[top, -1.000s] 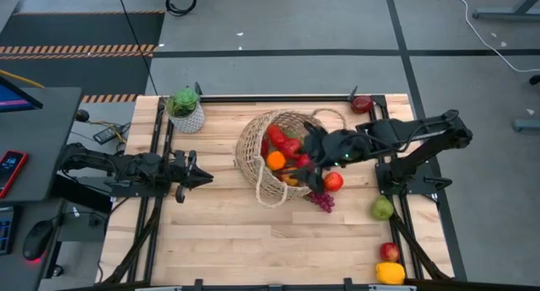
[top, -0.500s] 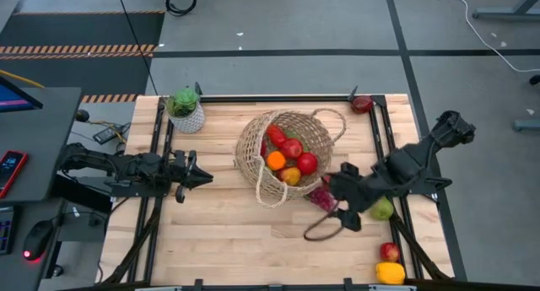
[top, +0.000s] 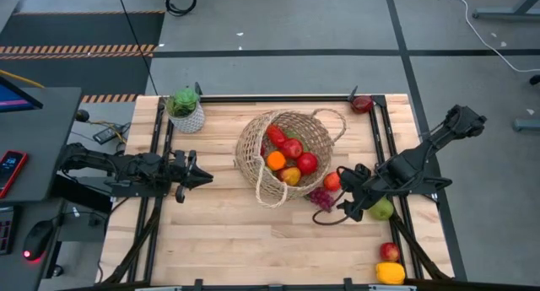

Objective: Build produce basket
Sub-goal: Put the red apple into the woven basket

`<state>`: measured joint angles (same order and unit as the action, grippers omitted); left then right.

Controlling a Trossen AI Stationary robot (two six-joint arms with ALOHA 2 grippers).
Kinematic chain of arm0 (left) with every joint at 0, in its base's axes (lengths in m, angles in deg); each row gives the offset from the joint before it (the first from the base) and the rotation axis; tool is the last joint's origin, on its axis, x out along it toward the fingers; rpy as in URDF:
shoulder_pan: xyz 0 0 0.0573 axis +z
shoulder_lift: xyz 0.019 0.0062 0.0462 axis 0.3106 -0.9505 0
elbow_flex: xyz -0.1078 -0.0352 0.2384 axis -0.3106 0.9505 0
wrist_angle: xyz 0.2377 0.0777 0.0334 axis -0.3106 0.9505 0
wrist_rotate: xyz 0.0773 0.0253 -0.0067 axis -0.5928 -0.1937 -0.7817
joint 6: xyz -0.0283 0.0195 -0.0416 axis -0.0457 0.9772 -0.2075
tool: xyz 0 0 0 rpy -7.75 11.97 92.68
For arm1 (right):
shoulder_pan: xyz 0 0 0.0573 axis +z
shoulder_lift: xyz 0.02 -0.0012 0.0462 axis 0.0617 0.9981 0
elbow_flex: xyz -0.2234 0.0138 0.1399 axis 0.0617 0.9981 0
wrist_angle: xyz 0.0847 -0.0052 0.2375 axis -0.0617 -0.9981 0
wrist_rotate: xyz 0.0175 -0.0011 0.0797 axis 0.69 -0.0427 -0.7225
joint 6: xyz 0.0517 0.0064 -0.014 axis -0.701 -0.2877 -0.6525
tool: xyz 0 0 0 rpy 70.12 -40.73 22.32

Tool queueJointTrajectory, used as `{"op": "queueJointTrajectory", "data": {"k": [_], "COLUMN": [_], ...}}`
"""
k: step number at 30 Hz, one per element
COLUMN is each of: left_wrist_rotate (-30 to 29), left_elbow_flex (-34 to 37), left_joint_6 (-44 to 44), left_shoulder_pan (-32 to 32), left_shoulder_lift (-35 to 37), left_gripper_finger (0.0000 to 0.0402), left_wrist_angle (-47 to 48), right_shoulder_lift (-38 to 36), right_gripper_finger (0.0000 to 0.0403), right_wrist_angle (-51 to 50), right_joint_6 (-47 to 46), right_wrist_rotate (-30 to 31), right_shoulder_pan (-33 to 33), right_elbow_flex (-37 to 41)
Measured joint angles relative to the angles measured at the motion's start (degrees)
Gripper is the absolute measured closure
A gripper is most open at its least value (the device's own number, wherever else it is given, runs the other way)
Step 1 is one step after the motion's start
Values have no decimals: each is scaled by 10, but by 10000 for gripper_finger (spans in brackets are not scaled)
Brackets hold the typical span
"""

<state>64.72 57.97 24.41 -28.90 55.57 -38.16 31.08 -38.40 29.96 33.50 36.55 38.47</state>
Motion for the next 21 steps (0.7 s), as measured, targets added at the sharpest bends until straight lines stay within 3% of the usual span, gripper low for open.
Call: {"op": "queueJointTrajectory", "data": {"k": [8,11,21], "left_wrist_rotate": [0,0,0], "left_elbow_flex": [0,0,0], "left_joint_6": [0,0,0], "left_shoulder_pan": [0,0,0], "left_shoulder_lift": [0,0,0], "left_gripper_finger": [344,340,345], "left_wrist_angle": [0,0,0], "right_shoulder_lift": [-11,-18,-2], "right_gripper_finger": [8,8,5], "right_wrist_angle": [1,28,48], "right_joint_6": [-41,-42,48], "right_wrist_rotate": [13,13,33], "right_shoulder_pan": [-39,-55,-51], "right_elbow_flex": [85,94,94]}}
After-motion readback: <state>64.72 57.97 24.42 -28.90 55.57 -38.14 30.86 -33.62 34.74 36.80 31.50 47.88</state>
